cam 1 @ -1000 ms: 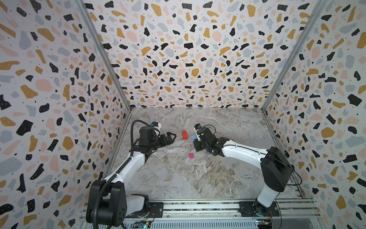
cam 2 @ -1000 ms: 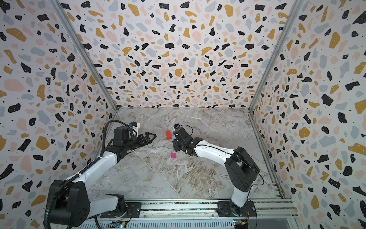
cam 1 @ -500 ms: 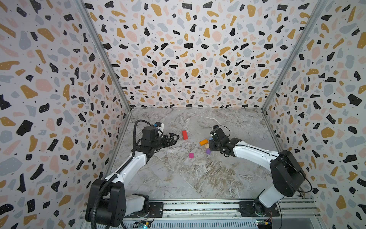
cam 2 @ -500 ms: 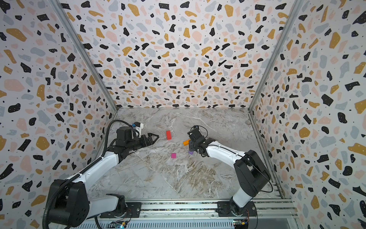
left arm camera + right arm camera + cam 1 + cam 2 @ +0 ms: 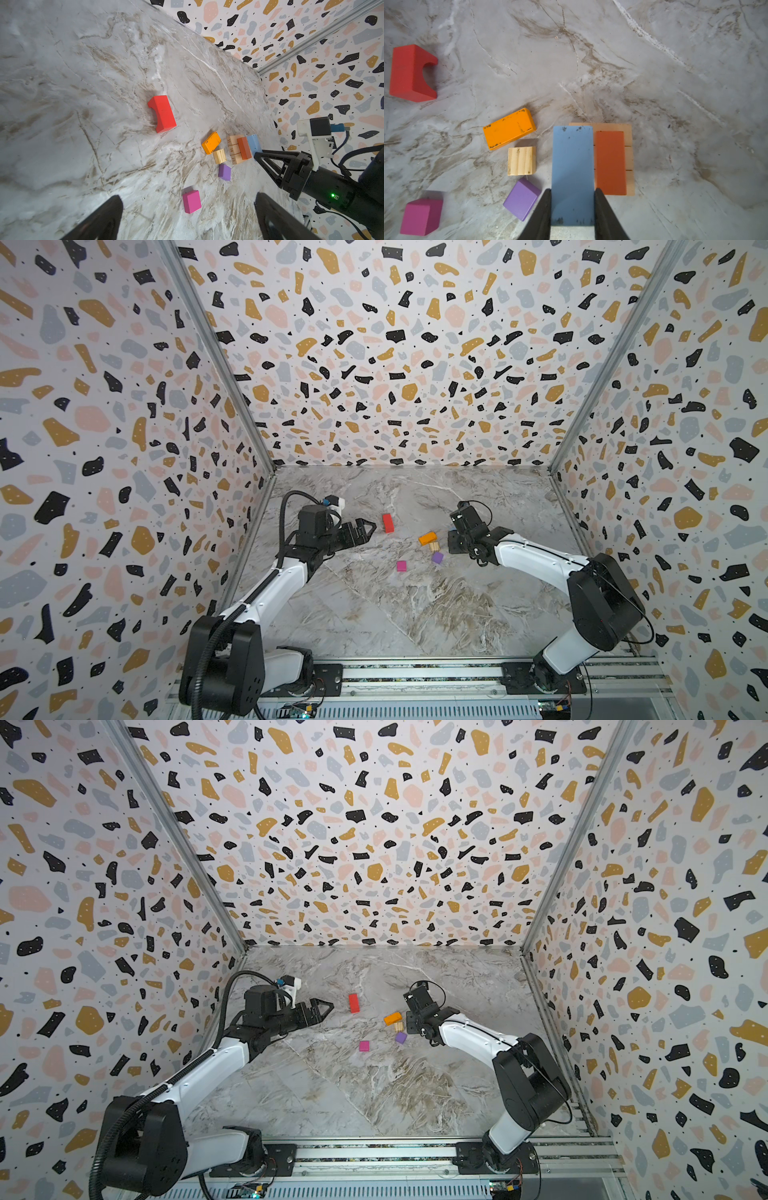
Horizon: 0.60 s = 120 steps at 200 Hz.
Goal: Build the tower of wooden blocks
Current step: 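Carry the light blue bar over the stack beside the coral bar, then lower the light blue bar onto the wood bars beside the coral bar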
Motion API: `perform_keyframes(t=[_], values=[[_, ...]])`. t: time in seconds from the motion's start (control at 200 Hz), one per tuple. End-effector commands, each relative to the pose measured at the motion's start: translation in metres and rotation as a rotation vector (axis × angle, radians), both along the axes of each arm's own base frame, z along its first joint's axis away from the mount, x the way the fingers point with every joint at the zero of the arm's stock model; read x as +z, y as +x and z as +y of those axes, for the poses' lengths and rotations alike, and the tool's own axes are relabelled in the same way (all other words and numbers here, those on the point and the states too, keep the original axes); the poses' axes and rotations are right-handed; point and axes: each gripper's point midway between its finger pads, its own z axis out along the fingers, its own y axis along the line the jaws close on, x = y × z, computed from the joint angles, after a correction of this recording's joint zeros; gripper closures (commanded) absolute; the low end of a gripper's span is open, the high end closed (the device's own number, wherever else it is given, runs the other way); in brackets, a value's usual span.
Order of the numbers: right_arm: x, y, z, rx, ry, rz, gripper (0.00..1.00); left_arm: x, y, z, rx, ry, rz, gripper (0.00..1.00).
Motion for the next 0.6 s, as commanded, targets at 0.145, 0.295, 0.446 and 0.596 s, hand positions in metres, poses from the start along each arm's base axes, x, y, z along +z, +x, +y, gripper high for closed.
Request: perform_keyframes(t=[0.145, 0.295, 0.446, 0.596], values=[[-0.010, 0.001, -0.009, -0.008, -0.051, 0.013, 0.81, 0.004, 0.000, -0.010, -0.045, -0.014, -0.029, 0.00], [-0.015, 0.001, -0.010, -0.010, -0.061, 0.019, 0.81, 0.003, -0.001, -0.012, -0.053, -0.014, -0.026, 0.00], [-0.019, 0.001, -0.010, -0.010, -0.065, 0.026, 0.81, 0.004, -0.003, -0.016, -0.068, -0.014, -0.029, 0.00], [-0.021, 0.002, -0.011, -0.013, -0.071, 0.027, 0.81, 0.004, -0.005, -0.022, -0.093, -0.023, -0.029, 0.00]])
